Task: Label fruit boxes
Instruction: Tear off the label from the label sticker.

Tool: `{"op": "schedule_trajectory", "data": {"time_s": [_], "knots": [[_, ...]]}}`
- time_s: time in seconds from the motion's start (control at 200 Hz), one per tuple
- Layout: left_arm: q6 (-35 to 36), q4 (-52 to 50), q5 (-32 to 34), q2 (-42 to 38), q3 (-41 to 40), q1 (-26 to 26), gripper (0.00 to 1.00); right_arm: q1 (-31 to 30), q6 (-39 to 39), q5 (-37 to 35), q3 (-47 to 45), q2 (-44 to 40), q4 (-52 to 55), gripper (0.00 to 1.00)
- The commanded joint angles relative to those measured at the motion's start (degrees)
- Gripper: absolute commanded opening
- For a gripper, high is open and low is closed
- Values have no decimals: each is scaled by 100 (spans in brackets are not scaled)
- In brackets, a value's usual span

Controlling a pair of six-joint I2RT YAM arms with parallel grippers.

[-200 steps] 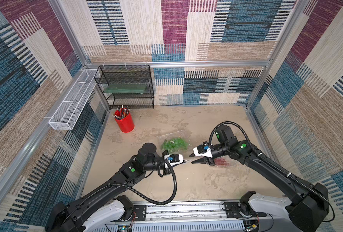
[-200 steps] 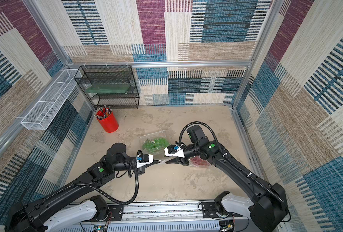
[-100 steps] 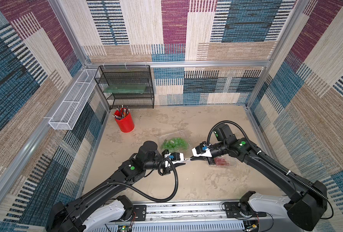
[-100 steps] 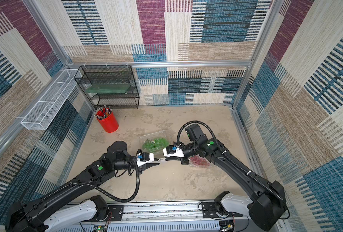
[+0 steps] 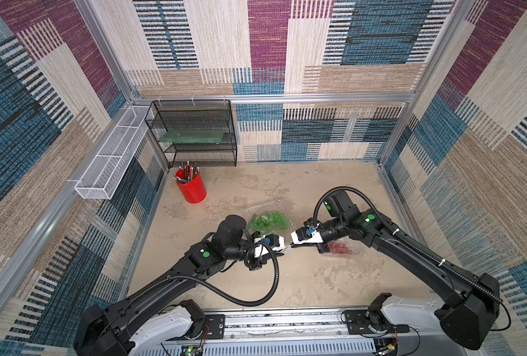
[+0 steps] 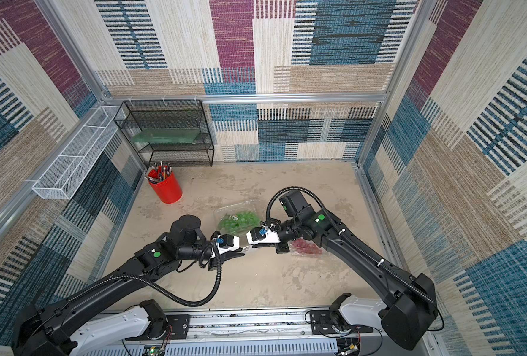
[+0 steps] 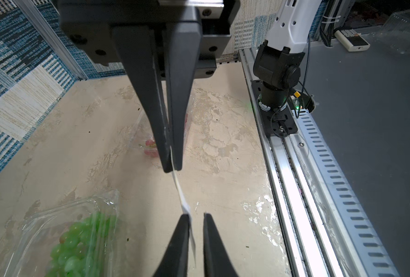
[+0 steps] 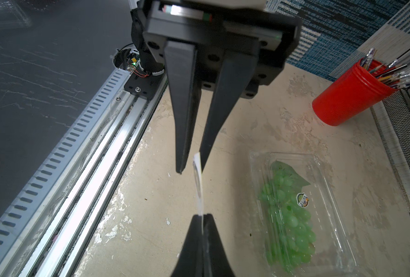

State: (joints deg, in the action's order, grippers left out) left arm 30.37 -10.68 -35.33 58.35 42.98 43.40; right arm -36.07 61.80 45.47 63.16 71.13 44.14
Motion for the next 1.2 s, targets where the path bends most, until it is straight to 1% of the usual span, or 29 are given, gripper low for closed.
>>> {"op": "schedule_trajectory", "data": {"time_s": [0.0,0.12,0.305,0.456,0.536,0.721,0.976,1.077,1.117,1.197], "knots": [[137,21,-141,-3,44,9,13,-5,100,102,46,6,62,0],[111,61,-127,0,38,11,13,-7,122,128,37,10,75,0],[32,205,-59,16,7,11,15,-6,152,194,32,19,95,0],[0,240,-52,41,6,10,15,-5,179,241,24,33,98,0],[0,236,-47,38,14,8,14,3,183,272,17,32,95,0],[-30,262,-21,50,14,11,7,7,201,346,7,29,77,0],[-80,289,-44,55,34,11,9,12,227,356,14,74,121,0],[-86,277,-39,70,40,11,11,15,233,335,12,67,121,0],[-93,276,-35,73,38,11,11,19,236,333,10,67,112,0],[-80,262,-22,89,59,11,8,20,236,334,7,59,112,0]]}}
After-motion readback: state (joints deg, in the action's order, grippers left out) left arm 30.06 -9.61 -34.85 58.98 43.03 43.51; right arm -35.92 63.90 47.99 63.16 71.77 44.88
